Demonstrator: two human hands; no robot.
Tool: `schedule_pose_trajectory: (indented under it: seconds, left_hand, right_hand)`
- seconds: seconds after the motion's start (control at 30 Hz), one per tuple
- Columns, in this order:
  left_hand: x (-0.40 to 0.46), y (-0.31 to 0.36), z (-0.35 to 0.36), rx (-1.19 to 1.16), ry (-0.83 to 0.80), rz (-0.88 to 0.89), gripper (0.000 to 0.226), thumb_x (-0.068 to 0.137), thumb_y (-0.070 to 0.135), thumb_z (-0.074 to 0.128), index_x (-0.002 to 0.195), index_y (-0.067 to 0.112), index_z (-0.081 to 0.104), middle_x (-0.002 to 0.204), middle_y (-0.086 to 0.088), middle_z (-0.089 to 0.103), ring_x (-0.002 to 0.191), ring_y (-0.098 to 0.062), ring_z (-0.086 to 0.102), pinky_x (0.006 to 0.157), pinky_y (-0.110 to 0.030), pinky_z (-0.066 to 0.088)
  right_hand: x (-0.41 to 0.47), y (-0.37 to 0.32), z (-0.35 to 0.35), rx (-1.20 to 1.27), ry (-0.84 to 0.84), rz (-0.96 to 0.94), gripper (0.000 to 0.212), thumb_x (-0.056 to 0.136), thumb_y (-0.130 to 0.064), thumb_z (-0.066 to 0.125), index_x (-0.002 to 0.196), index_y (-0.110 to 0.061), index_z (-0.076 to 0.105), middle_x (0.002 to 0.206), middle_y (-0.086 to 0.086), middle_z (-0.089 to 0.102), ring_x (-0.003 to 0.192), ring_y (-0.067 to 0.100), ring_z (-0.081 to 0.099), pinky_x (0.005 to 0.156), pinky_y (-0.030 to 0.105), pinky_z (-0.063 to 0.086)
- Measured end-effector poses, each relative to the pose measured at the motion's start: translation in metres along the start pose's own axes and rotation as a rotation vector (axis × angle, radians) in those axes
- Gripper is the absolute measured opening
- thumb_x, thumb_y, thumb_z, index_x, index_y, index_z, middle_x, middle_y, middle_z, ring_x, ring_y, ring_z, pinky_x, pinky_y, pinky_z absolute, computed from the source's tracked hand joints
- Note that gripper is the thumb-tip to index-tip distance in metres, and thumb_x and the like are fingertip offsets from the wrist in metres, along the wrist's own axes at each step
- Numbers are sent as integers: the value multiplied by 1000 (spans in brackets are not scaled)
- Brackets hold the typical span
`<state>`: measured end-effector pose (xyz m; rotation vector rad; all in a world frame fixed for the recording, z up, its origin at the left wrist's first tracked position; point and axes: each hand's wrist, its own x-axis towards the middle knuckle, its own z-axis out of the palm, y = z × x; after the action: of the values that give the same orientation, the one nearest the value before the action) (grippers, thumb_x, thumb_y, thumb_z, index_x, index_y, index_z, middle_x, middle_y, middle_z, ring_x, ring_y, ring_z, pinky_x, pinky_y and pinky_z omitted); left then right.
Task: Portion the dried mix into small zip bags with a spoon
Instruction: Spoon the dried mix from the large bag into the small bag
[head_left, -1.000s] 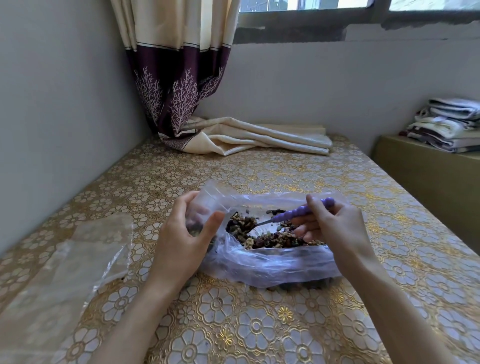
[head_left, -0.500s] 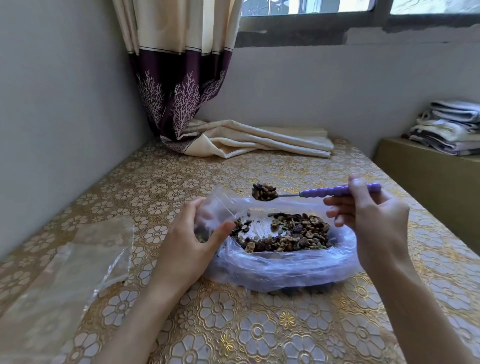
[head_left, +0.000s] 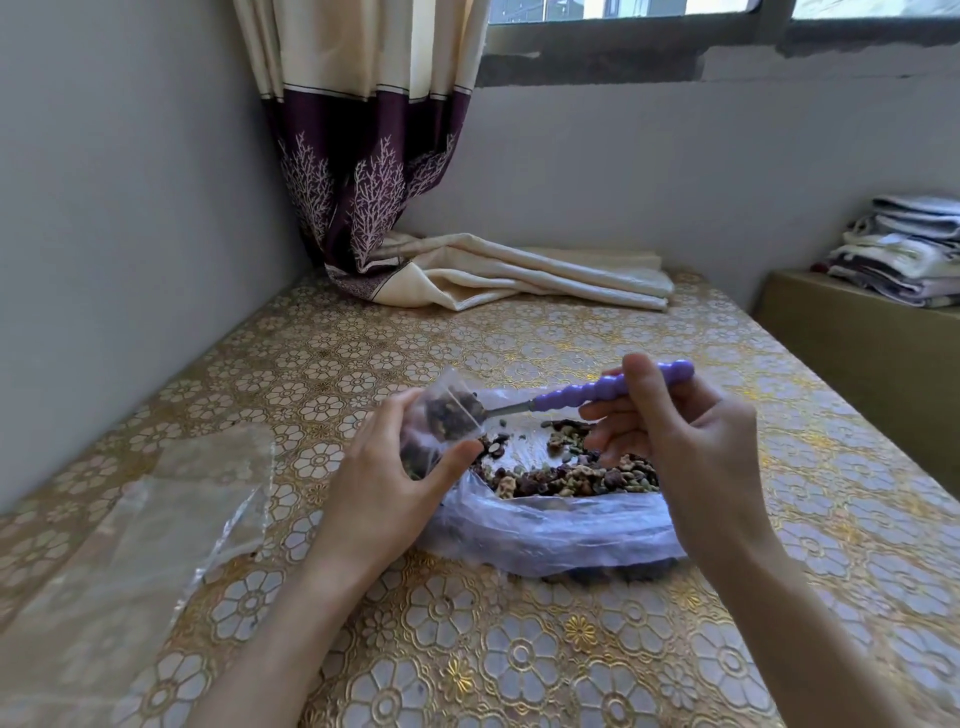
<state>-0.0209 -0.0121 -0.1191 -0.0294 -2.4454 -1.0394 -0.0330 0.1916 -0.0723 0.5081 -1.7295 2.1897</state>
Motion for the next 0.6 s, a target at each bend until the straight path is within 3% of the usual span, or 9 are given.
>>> schedule_pose_trajectory:
  seconds: [0.1, 0.33, 0.43, 0.6]
  left_hand:
    - [-1, 1, 0, 7, 16, 5, 83, 58, 82, 41, 124, 32, 41, 108, 6, 59, 95, -11, 59, 83, -34, 51]
    - [0, -1, 0, -39, 48, 8, 75, 60, 83, 47, 120, 38, 41, 107, 10, 59, 96, -9, 57, 82, -30, 49]
    - [0, -2, 1, -56, 42, 18, 77, 57, 84, 47, 118, 37, 40, 94, 10, 58, 80, -9, 57, 68, -25, 47]
    - [1, -5, 2, -54, 55, 30, 69, 61, 80, 46, 117, 39, 38, 95, 9, 61, 81, -9, 61, 71, -29, 53]
  right_hand:
    - [-4, 0, 7, -14, -74, -70, 24, 84, -22, 52, 78, -1, 62, 62, 1, 71, 47, 15, 62, 45, 19, 49]
    - [-4, 4, 6, -42, -134, -86, 21, 83, -19, 51, 85, -2, 63, 66, 14, 67, 52, 20, 64, 49, 22, 51]
    - [-1, 3, 0, -27, -72, -114, 17, 85, -16, 50, 83, -5, 62, 66, 12, 68, 51, 19, 62, 48, 24, 51]
    - [10, 7, -20, -13, 180, -103, 21, 96, -10, 47, 82, -5, 61, 64, 5, 69, 49, 17, 61, 46, 23, 49]
